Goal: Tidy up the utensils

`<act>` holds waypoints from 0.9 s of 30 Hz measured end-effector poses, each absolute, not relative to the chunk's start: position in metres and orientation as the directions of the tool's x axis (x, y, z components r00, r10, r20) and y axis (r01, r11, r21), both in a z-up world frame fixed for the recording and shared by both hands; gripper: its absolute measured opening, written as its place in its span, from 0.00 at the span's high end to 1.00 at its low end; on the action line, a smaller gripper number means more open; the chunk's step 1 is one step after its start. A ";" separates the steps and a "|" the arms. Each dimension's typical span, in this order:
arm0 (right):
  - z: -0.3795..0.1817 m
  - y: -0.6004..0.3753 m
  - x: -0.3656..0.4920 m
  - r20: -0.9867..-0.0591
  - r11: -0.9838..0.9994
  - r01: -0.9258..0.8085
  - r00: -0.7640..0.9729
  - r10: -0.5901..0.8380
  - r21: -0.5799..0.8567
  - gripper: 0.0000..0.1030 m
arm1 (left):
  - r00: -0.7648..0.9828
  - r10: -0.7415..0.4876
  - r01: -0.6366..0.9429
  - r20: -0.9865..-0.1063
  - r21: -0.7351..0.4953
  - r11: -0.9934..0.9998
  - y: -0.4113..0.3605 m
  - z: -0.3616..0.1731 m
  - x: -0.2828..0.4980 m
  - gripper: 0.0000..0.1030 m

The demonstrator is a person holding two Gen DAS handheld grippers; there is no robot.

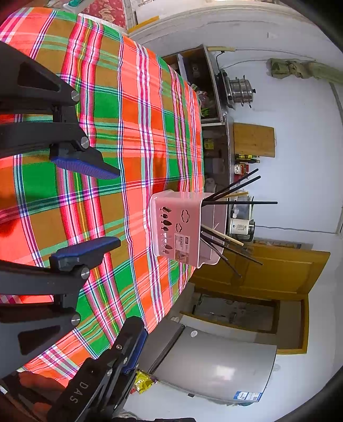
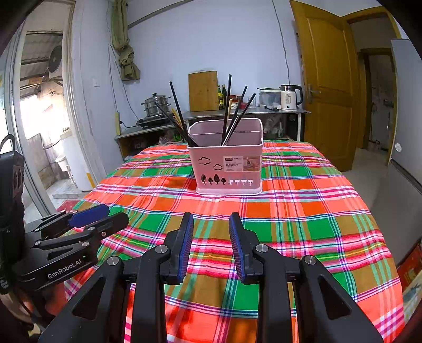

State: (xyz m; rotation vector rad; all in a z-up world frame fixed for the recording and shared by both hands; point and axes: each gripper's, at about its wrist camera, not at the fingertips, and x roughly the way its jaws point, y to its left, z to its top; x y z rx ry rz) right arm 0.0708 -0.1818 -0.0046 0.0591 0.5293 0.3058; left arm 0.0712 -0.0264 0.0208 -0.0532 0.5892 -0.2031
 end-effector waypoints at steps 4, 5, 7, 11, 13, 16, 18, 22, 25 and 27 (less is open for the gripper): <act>-0.005 -0.181 0.070 -0.487 0.953 -0.272 0.819 0.302 0.133 0.72 | 0.814 -0.202 0.176 -0.545 -0.101 0.979 -0.028 0.020 0.071 0.57; -0.005 -0.181 0.070 -0.489 0.953 -0.272 0.819 0.301 0.132 0.72 | 0.815 -0.199 0.174 -0.545 -0.098 0.980 -0.028 0.020 0.070 0.57; -0.006 -0.181 0.070 -0.490 0.953 -0.272 0.818 0.302 0.134 0.72 | 0.816 -0.198 0.172 -0.544 -0.098 0.980 -0.028 0.020 0.070 0.56; -0.006 -0.180 0.069 -0.492 0.953 -0.271 0.817 0.302 0.134 0.72 | 0.814 -0.201 0.171 -0.544 -0.106 0.980 -0.027 0.019 0.069 0.56; -0.006 -0.180 0.070 -0.495 0.953 -0.272 0.815 0.301 0.133 0.72 | 0.815 -0.199 0.172 -0.544 -0.102 0.980 -0.028 0.019 0.069 0.56; -0.007 -0.179 0.069 -0.498 0.953 -0.274 0.813 0.303 0.132 0.72 | 0.821 -0.177 0.158 -0.542 -0.082 0.984 -0.029 0.019 0.067 0.56; -0.007 -0.178 0.069 -0.499 0.953 -0.275 0.812 0.302 0.130 0.72 | 0.823 -0.180 0.163 -0.539 -0.078 0.983 -0.030 0.019 0.066 0.56; -0.007 -0.178 0.069 -0.499 0.953 -0.273 0.812 0.303 0.133 0.72 | 0.827 -0.181 0.164 -0.532 -0.081 0.983 -0.031 0.019 0.065 0.56; -0.007 -0.178 0.069 -0.500 0.953 -0.274 0.812 0.302 0.132 0.72 | 0.832 -0.174 0.155 -0.527 -0.080 0.985 -0.031 0.020 0.064 0.56; -0.007 -0.178 0.069 -0.500 0.953 -0.273 0.812 0.302 0.132 0.72 | 0.831 -0.173 0.156 -0.528 -0.077 0.985 -0.030 0.020 0.065 0.56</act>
